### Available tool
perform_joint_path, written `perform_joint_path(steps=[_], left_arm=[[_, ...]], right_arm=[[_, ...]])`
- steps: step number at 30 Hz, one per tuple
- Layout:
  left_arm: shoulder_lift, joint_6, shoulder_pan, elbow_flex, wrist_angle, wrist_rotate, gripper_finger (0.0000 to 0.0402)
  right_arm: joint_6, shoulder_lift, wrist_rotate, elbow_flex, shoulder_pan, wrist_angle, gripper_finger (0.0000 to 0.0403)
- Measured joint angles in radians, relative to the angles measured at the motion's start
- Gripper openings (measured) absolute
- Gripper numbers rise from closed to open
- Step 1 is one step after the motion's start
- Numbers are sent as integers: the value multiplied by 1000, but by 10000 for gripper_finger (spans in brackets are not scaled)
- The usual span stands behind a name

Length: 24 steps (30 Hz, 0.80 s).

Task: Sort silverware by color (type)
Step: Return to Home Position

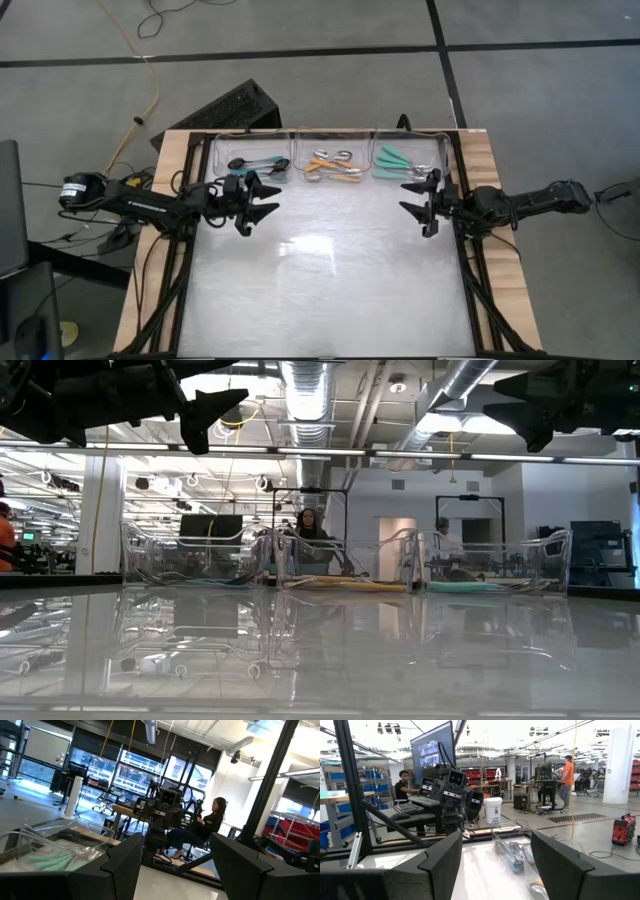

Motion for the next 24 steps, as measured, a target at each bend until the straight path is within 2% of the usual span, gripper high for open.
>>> perform_joint_path(steps=[13, 24], left_arm=[[0, 7, 0, 0, 0, -3, 218], [0, 22, 0, 0, 0, -58, 218]], right_arm=[[8, 0, -1, 0, 0, -5, 265], [0, 0, -1, 0, 0, -6, 265]])
